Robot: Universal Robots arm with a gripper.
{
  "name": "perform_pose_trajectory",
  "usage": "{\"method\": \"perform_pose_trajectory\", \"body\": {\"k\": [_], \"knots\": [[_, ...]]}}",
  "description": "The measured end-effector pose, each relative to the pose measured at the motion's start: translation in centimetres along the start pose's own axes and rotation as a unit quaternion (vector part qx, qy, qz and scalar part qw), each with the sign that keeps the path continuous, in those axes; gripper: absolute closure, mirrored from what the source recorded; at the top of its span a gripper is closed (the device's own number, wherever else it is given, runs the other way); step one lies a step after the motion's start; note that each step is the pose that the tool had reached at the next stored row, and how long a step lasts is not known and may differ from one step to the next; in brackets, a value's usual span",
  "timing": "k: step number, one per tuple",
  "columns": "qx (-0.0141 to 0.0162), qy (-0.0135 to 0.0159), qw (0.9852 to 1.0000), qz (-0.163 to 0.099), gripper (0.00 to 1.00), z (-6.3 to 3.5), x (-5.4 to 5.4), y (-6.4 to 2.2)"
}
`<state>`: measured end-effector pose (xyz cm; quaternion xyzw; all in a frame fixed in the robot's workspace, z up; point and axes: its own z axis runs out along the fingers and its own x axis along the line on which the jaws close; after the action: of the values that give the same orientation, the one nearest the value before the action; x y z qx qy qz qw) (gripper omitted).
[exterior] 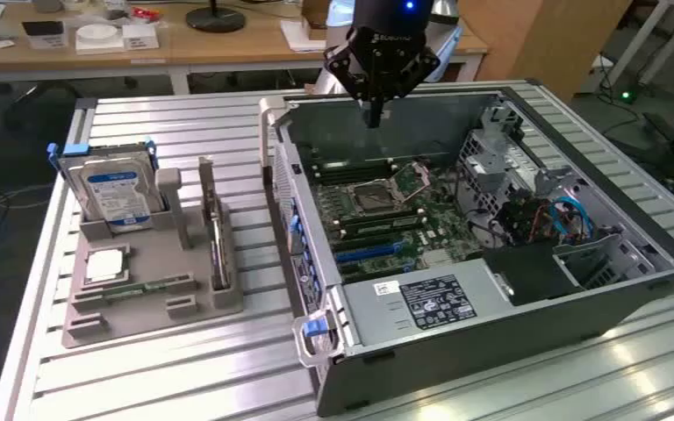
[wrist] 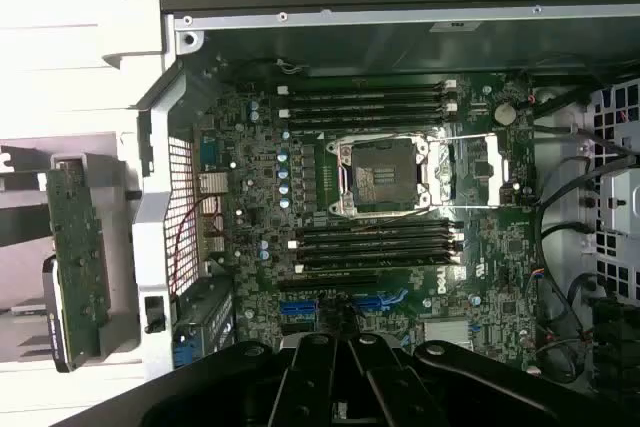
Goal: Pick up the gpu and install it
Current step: 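Reach for the gpu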
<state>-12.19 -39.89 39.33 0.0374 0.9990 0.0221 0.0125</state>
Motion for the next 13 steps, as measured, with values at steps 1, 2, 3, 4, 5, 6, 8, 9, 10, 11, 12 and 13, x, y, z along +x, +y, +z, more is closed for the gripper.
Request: {"method": "perform_pose_trajectory", "body": {"k": [1, 2, 3, 4, 5, 6, 8, 9, 10, 11, 12, 13], "knots": [[0.0, 0.0, 1.0, 0.0, 0.89, 0.0, 0.0, 0.0], [0.0, 0.0, 1.0, 0.0, 0.89, 0.0, 0.0, 0.0], [0.0, 0.0001, 1.0, 0.0, 0.89, 0.0, 0.0, 0.0], [0.0, 0.0001, 1.0, 0.0, 0.89, 0.0, 0.01, 0.0], [0.0, 0.0001, 1.0, 0.0, 0.89, 0.0, 0.03, 0.0], [0.0, 0.0001, 1.0, 0.0, 0.89, 0.01, 0.06, 0.0], [0.0, 0.0001, 1.0, 0.0, 0.89, 0.0, 0.11, -0.01], [0.0, 0.0001, 1.0, 0.0, 0.89, 0.0, 0.15, -0.01], [0.0, 0.0001, 1.0, 0.0, 0.89, 0.0, 0.19, -0.01], [0.0, 0.0001, 1.0, 0.0, 0.89, 0.0, 0.25, -0.02], [0.0001, 0.0002, 1.0, 0.0, 0.89, 0.0, 0.32, -0.02], [0.0, 0.0002, 1.0, 0.0, 0.89, 0.0, 0.39, -0.03]]}}
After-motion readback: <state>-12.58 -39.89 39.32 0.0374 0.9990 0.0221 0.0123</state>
